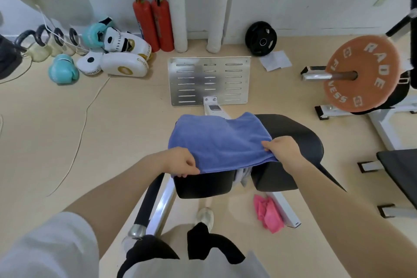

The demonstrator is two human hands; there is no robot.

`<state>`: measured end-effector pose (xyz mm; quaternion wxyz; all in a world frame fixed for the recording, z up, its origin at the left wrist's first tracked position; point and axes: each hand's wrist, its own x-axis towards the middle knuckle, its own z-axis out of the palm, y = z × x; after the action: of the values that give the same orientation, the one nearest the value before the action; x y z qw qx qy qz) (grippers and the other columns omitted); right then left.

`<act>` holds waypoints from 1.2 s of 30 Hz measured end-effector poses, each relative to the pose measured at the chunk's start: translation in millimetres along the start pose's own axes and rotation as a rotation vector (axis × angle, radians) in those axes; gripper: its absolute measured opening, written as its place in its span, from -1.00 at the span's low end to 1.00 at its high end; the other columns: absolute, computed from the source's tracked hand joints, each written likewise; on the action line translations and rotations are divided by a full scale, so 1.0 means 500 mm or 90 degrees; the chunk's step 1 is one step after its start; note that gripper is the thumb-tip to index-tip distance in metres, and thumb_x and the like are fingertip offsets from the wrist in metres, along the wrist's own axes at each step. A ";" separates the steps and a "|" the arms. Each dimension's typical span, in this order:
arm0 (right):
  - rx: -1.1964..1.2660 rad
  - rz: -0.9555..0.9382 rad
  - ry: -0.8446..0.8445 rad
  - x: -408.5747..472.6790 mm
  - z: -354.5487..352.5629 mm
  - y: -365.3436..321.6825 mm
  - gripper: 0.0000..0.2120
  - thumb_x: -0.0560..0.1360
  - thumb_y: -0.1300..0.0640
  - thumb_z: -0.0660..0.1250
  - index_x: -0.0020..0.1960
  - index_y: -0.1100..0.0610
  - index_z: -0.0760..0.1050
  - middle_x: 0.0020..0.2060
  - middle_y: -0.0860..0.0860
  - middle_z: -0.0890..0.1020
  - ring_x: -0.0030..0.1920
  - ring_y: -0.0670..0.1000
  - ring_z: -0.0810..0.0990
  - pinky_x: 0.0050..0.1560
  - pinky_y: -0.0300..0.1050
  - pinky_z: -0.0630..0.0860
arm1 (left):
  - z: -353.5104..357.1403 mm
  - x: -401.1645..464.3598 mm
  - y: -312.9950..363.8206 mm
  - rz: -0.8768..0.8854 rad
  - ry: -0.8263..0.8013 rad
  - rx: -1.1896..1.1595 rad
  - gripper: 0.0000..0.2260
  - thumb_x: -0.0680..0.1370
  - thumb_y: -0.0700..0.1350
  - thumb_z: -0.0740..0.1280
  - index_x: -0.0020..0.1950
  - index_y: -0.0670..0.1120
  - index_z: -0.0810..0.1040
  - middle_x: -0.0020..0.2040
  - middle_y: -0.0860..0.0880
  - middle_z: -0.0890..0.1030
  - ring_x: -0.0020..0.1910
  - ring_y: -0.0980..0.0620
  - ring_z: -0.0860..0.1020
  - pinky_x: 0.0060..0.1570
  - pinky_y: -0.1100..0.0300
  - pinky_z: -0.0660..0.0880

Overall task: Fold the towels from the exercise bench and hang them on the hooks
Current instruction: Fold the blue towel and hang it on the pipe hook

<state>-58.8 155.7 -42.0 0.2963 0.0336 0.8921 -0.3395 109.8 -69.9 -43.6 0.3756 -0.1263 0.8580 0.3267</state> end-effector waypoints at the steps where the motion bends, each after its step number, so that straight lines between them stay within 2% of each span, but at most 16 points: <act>1: -0.022 -0.012 -0.005 0.006 -0.002 0.008 -0.73 0.41 0.27 0.33 -0.42 0.20 0.35 -0.45 0.07 0.39 -0.38 0.03 0.37 -0.31 -0.11 0.34 | -0.003 0.009 0.014 0.015 0.097 -0.038 -0.69 0.54 -0.05 0.23 -0.41 -0.06 0.45 -0.41 0.02 0.48 -0.38 0.08 0.41 -0.24 0.24 0.37; 3: -0.028 -0.026 -0.011 0.018 -0.004 0.021 -0.90 0.37 0.35 0.34 -0.23 0.20 0.46 -0.31 0.07 0.47 -0.22 0.08 0.47 -0.19 -0.09 0.44 | -0.010 0.031 0.043 0.063 0.279 -0.072 -0.72 0.57 -0.12 0.18 -0.35 -0.05 0.45 -0.35 0.01 0.50 -0.33 0.07 0.39 -0.21 0.18 0.34; 5: -0.033 -0.031 -0.015 0.025 -0.005 0.032 -0.78 0.37 0.38 0.34 -0.02 0.19 0.47 -0.15 0.06 0.49 -0.16 0.07 0.48 -0.19 -0.14 0.45 | -0.014 0.058 0.069 0.108 0.336 -0.035 -0.83 0.58 -0.13 0.18 0.07 -0.08 0.54 0.01 -0.04 0.58 -0.06 0.01 0.49 0.00 0.14 0.41; 7: -0.037 -0.038 -0.009 0.027 -0.006 0.034 -0.59 0.37 0.37 0.35 0.19 0.18 0.40 0.07 0.13 0.46 -0.14 0.05 0.47 -0.23 -0.18 0.42 | 0.003 0.092 0.081 0.135 0.304 0.082 -0.59 0.58 -0.05 0.20 0.43 -0.05 0.30 0.39 -0.08 0.37 0.31 -0.06 0.38 0.28 0.10 0.32; 9: -0.026 -0.006 -0.013 0.029 -0.007 0.034 -0.43 0.37 0.34 0.36 0.34 0.19 0.29 0.19 0.16 0.40 -0.04 0.11 0.47 -0.12 -0.12 0.42 | 0.035 0.120 0.089 0.118 0.272 0.234 -0.42 0.59 0.10 0.14 0.53 0.00 0.00 0.55 -0.09 0.02 0.51 -0.10 0.08 0.46 0.04 0.08; 10: -0.016 0.016 -0.024 0.031 -0.008 0.037 -0.43 0.38 0.33 0.37 0.34 0.19 0.28 0.17 0.16 0.40 -0.01 0.13 0.46 -0.11 -0.10 0.41 | 0.053 0.131 0.089 0.105 0.261 0.290 -0.38 0.59 0.16 0.09 0.53 0.01 -0.12 0.56 -0.09 -0.11 0.53 -0.10 -0.04 0.48 0.02 -0.04; 12: 0.021 0.041 -0.056 0.032 -0.012 0.042 -0.64 0.37 0.34 0.37 0.11 0.16 0.37 0.00 0.18 0.42 -0.09 0.14 0.43 -0.20 -0.11 0.39 | 0.080 0.142 0.089 0.084 0.261 0.339 -0.35 0.58 0.21 0.03 0.51 0.02 -0.25 0.55 -0.08 -0.22 0.53 -0.11 -0.16 0.47 0.00 -0.18; 15: 0.138 0.065 -0.119 0.025 -0.019 0.030 -0.89 0.35 0.38 0.30 -0.14 0.27 0.44 -0.20 0.18 0.44 -0.22 0.12 0.41 -0.22 -0.07 0.39 | 0.084 0.149 0.082 0.085 0.266 0.340 -0.35 0.58 0.22 0.01 0.51 0.02 -0.28 0.55 -0.07 -0.23 0.53 -0.10 -0.17 0.47 0.01 -0.21; 18: 0.287 0.037 -0.198 -0.003 -0.019 -0.020 -0.88 0.38 0.41 0.20 -0.15 0.27 0.45 -0.22 0.17 0.51 -0.22 0.15 0.50 -0.24 -0.10 0.45 | 0.082 0.153 0.073 0.095 0.274 0.325 -0.32 0.58 0.22 0.02 0.51 -0.03 -0.28 0.55 -0.05 -0.20 0.53 -0.05 -0.15 0.47 0.06 -0.21; 21: 0.372 -0.068 -0.275 -0.037 0.005 -0.082 -0.71 0.35 0.42 0.19 0.03 0.30 0.51 -0.12 0.22 0.59 -0.12 0.17 0.58 -0.18 -0.08 0.53 | 0.085 0.148 0.065 0.100 0.285 0.274 -0.29 0.57 0.20 0.07 0.51 -0.10 -0.26 0.55 -0.05 -0.18 0.54 -0.03 -0.15 0.46 0.11 -0.23; 23: 0.345 -0.118 -0.329 -0.060 0.041 -0.118 -0.60 0.35 0.42 0.20 0.15 0.20 0.49 -0.02 0.19 0.59 -0.04 0.13 0.59 -0.11 -0.09 0.55 | 0.089 0.137 0.054 0.114 0.296 0.243 -0.27 0.56 0.20 0.11 0.52 -0.11 -0.21 0.55 -0.07 -0.16 0.54 -0.05 -0.15 0.47 0.09 -0.22; 27: 0.105 -0.277 -0.418 -0.109 0.136 -0.172 -0.39 0.41 0.43 0.21 0.40 0.04 0.30 0.17 -0.03 0.49 0.13 -0.05 0.47 0.05 -0.26 0.46 | 0.103 0.088 -0.002 0.172 0.364 0.127 -0.39 0.54 0.18 0.15 0.48 -0.12 0.16 0.49 -0.12 0.22 0.47 -0.11 0.17 0.48 0.02 0.05; 29: -0.073 -0.336 -0.454 -0.126 0.187 -0.182 -0.41 0.45 0.34 0.23 0.44 0.04 0.24 0.17 -0.02 0.50 0.11 -0.05 0.45 0.09 -0.22 0.42 | 0.109 0.056 -0.052 0.172 0.432 0.051 -0.52 0.53 0.07 0.13 0.37 -0.16 0.36 0.33 -0.17 0.43 0.31 -0.16 0.37 0.34 -0.05 0.30; 31: -0.196 -0.342 -0.502 -0.134 0.228 -0.177 -0.54 0.51 0.17 0.25 0.39 0.06 0.29 -0.07 0.03 0.56 -0.04 0.00 0.49 0.07 -0.14 0.43 | 0.110 0.029 -0.106 0.116 0.513 -0.061 -0.59 0.53 -0.02 0.09 0.28 -0.18 0.46 0.21 -0.17 0.50 0.17 -0.15 0.46 0.18 -0.05 0.43; 33: -0.199 -0.299 -0.501 -0.145 0.256 -0.163 -0.79 0.54 0.01 0.22 0.13 0.07 0.46 -0.17 0.13 0.56 -0.10 0.09 0.51 0.09 -0.01 0.43 | 0.102 -0.007 -0.125 0.027 0.515 -0.262 -0.66 0.58 -0.09 0.06 0.26 -0.15 0.47 0.19 -0.11 0.50 0.17 -0.09 0.46 0.22 0.06 0.39; 36: -0.119 -0.327 -0.303 -0.140 0.270 -0.135 -0.79 0.57 0.10 0.17 -0.01 0.19 0.53 -0.05 0.20 0.60 0.01 0.20 0.54 0.06 0.07 0.44 | 0.096 -0.028 -0.117 -0.061 0.383 -0.596 -0.73 0.64 -0.09 0.02 0.10 -0.07 0.50 0.13 -0.07 0.54 0.06 -0.08 0.52 0.17 0.02 0.42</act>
<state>49.6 29.5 -44.0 0.4024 -0.2986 0.8048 -0.3182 173.5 -82.9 -85.1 0.0325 -0.4061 0.6840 0.6052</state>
